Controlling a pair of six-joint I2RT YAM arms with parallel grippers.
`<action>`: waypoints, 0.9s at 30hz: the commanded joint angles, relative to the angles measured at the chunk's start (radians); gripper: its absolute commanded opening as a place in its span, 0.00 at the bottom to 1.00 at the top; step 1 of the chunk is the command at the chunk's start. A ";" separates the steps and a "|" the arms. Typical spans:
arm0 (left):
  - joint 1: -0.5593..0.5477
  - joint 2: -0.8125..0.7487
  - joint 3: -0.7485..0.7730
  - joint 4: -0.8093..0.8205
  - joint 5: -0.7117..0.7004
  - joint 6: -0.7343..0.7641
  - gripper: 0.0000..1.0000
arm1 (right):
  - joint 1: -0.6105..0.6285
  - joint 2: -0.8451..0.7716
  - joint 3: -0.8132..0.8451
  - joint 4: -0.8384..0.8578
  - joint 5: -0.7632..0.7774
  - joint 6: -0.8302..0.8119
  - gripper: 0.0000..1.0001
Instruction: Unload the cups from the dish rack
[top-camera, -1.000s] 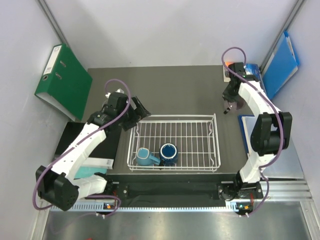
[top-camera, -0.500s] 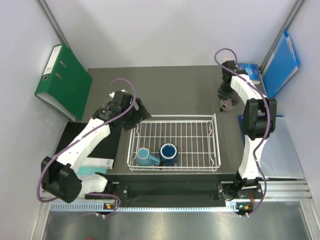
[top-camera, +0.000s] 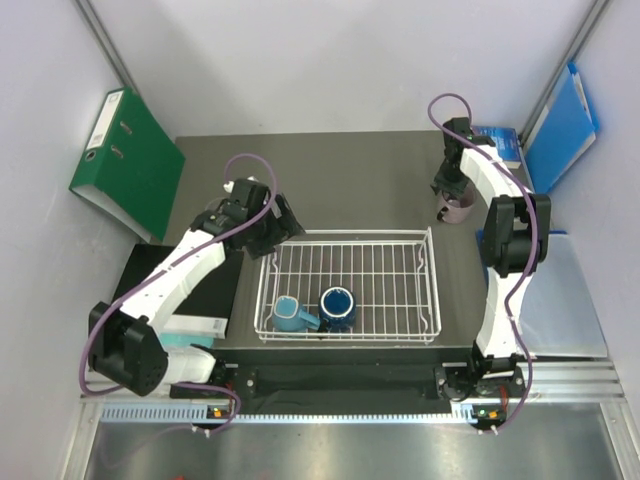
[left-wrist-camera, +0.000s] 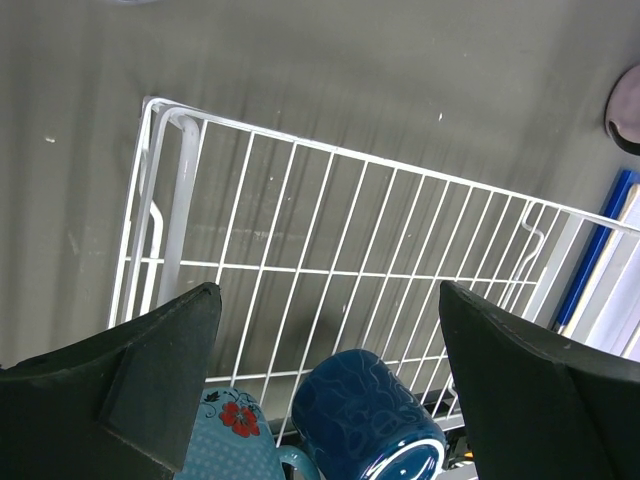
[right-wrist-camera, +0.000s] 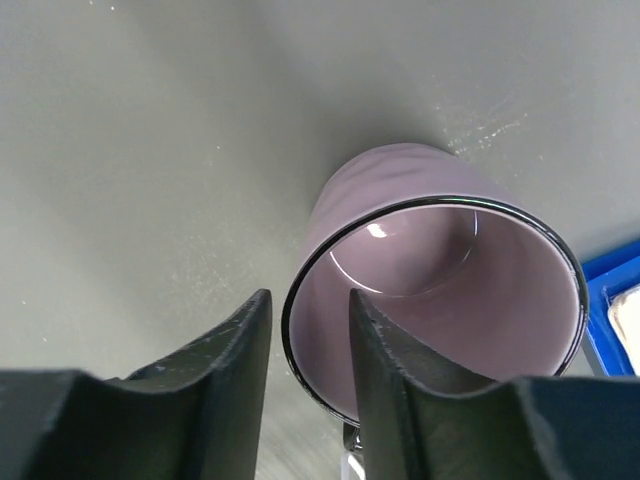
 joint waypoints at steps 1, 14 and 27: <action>0.005 0.011 0.035 -0.002 -0.006 0.017 0.95 | 0.003 -0.013 0.043 0.020 -0.018 -0.010 0.38; 0.002 -0.059 0.049 0.016 -0.014 0.126 0.94 | 0.087 -0.528 -0.326 0.431 -0.153 -0.030 0.73; -0.395 -0.121 0.185 -0.232 -0.273 0.249 0.98 | 0.509 -0.966 -0.662 0.370 0.065 -0.041 0.97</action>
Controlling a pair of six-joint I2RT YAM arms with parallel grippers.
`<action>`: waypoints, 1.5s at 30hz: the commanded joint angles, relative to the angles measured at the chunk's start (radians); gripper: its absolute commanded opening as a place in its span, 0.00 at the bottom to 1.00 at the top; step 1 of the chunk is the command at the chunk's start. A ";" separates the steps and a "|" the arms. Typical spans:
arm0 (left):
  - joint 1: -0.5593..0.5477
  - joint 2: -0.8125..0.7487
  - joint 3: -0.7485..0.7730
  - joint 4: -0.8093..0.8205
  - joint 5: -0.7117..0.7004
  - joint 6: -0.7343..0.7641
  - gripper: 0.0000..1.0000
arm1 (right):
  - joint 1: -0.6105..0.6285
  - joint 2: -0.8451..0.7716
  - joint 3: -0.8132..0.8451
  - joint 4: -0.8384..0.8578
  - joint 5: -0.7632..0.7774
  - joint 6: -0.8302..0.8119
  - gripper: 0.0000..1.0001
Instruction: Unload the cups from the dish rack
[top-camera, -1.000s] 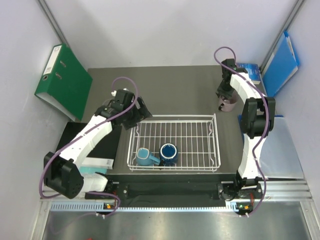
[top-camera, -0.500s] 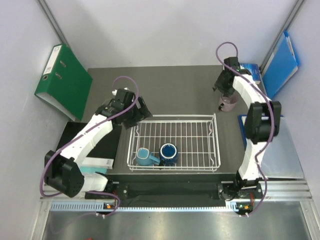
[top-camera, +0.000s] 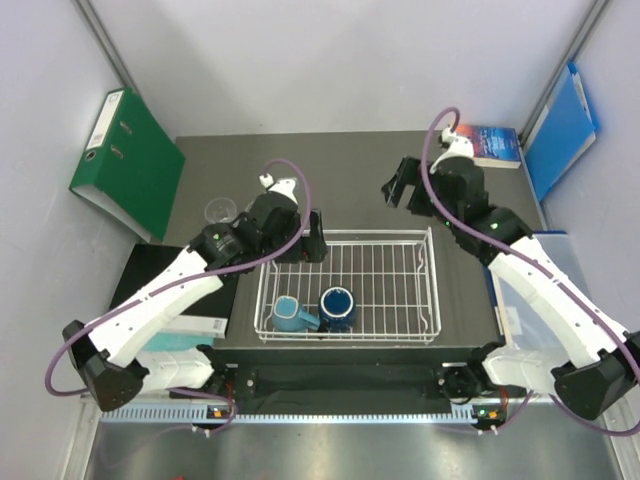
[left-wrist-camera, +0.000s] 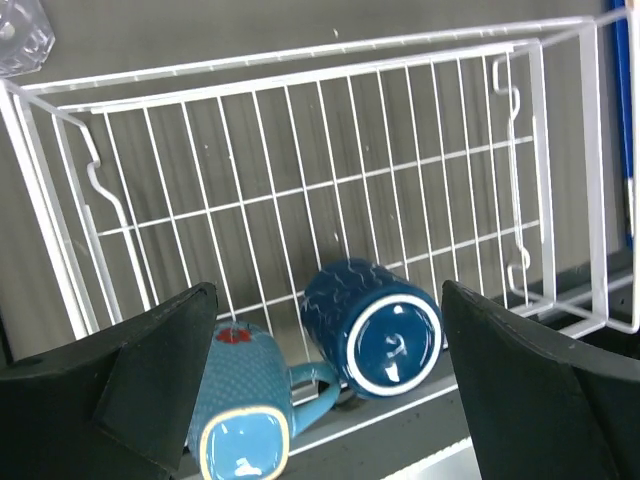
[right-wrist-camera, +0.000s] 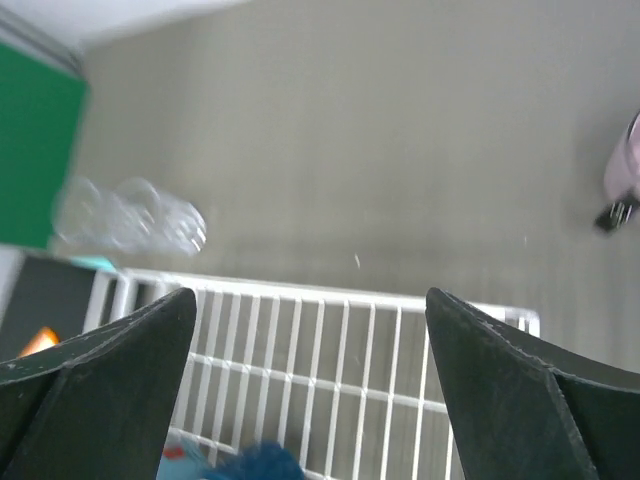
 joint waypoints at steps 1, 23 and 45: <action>-0.059 0.000 0.024 -0.072 -0.048 0.051 0.98 | 0.074 -0.015 -0.080 -0.029 0.076 0.029 0.97; -0.394 0.094 -0.087 -0.114 -0.095 -0.001 0.99 | 0.223 -0.238 -0.222 -0.115 0.176 0.192 0.96; -0.405 0.191 -0.211 0.040 0.020 0.013 0.59 | 0.239 -0.316 -0.316 -0.138 0.194 0.235 0.96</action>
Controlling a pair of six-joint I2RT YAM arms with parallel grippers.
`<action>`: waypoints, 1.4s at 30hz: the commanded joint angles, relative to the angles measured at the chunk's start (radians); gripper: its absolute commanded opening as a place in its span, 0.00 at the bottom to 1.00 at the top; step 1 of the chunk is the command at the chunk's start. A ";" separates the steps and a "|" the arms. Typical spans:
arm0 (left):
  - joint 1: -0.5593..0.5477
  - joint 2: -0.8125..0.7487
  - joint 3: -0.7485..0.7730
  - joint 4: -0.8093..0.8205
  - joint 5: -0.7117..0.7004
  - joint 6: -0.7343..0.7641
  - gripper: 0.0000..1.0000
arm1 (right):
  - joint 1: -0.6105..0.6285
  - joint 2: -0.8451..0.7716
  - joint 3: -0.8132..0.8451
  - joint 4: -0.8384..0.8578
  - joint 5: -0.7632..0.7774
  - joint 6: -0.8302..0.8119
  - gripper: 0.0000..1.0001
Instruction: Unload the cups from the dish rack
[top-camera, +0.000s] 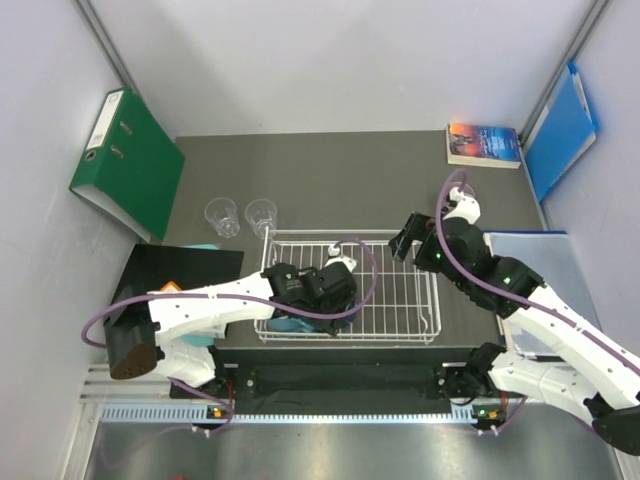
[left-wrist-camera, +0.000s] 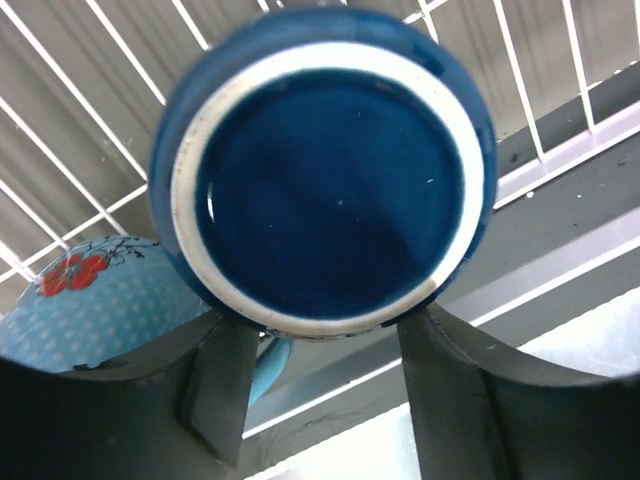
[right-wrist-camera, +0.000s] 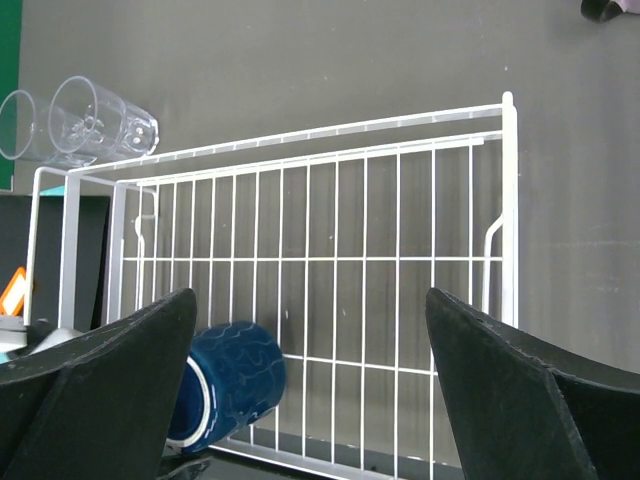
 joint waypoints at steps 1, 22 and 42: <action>-0.004 0.016 -0.020 0.056 0.006 0.013 0.59 | 0.015 -0.022 0.004 0.018 0.016 -0.001 0.96; -0.004 0.022 -0.095 0.197 -0.065 -0.016 0.16 | 0.015 -0.032 -0.006 0.026 0.010 -0.018 0.95; -0.005 -0.044 -0.045 0.205 -0.137 0.022 0.00 | 0.017 -0.055 -0.018 0.020 0.000 -0.014 0.95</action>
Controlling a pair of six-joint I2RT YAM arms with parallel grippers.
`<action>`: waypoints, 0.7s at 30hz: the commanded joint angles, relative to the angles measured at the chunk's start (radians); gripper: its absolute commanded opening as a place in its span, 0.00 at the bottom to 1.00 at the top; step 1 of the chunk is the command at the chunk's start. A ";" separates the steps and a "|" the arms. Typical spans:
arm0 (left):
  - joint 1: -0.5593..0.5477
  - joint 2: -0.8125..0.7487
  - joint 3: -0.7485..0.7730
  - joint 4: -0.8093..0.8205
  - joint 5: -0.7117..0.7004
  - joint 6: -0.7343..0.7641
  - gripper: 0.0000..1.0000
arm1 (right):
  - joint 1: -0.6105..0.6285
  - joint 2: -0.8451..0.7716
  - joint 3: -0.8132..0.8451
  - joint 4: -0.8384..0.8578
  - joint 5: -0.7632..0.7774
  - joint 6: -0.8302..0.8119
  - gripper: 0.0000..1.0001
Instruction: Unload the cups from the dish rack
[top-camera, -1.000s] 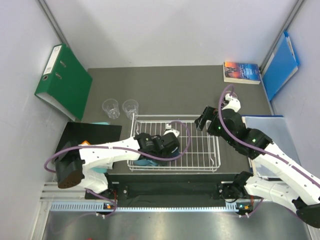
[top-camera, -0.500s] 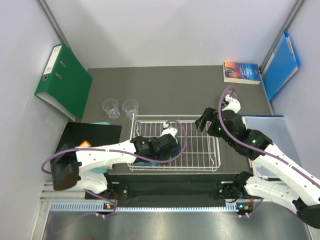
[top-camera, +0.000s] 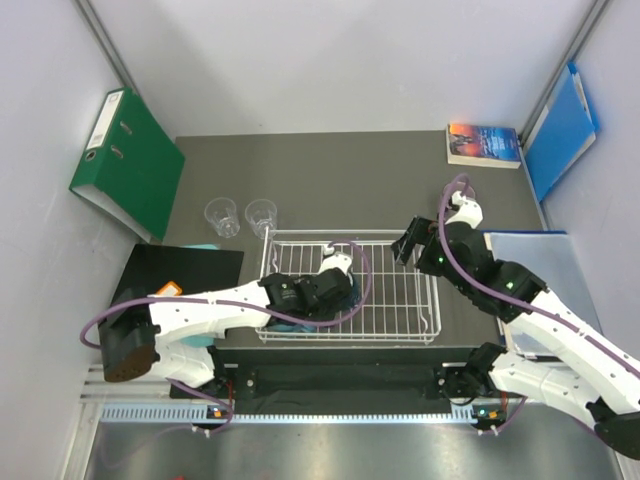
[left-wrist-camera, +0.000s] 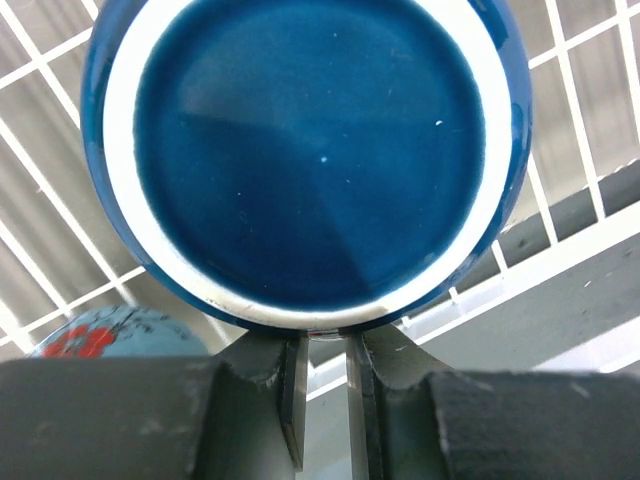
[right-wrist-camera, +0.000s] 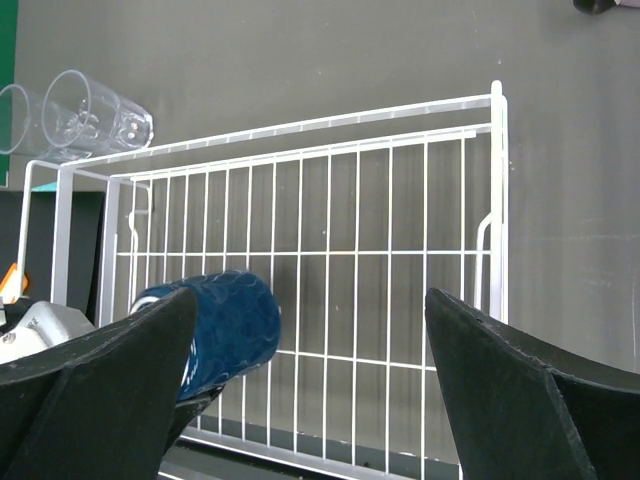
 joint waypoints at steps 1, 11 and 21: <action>-0.003 -0.014 0.157 -0.072 -0.010 0.062 0.00 | 0.017 -0.021 0.019 0.023 0.002 -0.008 0.95; 0.026 -0.153 0.221 0.105 0.176 0.042 0.00 | 0.017 -0.038 -0.002 0.068 -0.005 0.004 0.95; 0.368 -0.414 -0.124 0.700 0.708 -0.242 0.00 | 0.015 -0.123 -0.068 0.242 -0.175 0.047 0.93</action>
